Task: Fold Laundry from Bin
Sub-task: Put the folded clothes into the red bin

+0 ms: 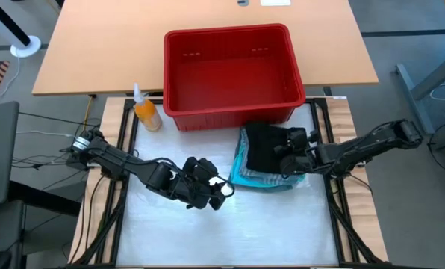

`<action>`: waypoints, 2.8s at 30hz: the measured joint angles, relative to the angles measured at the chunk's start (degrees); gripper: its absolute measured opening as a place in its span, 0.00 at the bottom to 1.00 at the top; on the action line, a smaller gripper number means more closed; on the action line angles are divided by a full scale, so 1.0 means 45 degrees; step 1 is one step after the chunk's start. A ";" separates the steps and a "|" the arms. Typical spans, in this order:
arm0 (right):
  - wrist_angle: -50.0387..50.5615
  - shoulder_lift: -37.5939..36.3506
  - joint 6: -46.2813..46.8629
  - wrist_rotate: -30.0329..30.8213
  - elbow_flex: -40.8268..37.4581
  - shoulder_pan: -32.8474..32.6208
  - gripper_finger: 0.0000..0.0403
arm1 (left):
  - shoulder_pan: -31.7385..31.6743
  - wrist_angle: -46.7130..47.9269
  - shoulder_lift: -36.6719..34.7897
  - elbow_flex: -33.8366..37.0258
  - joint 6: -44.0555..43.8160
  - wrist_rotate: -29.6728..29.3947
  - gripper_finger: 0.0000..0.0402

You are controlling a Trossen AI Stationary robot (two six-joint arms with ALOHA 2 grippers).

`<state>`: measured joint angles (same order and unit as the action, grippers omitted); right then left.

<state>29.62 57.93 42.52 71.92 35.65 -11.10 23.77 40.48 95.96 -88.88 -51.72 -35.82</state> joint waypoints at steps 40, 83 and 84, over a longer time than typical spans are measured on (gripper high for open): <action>-0.4480 0.2864 -0.6188 -0.2025 0.3841 -0.0182 0.04 | 0.1866 0.0813 0.0010 0.1899 -0.2746 -0.0525 0.47; 1.0379 -0.4711 1.0216 -0.9004 0.4529 -0.2727 0.77 | -0.7668 -1.1817 -0.3792 0.8629 -0.1701 0.9594 0.47; 1.0363 -0.4711 1.0551 -0.8971 0.4465 -0.2727 0.77 | -0.7668 -1.2046 -0.3638 0.8812 -0.1765 0.9928 0.48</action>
<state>76.25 36.73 90.00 31.55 55.74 -23.38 -10.73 -13.73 79.59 -49.23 -59.66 8.85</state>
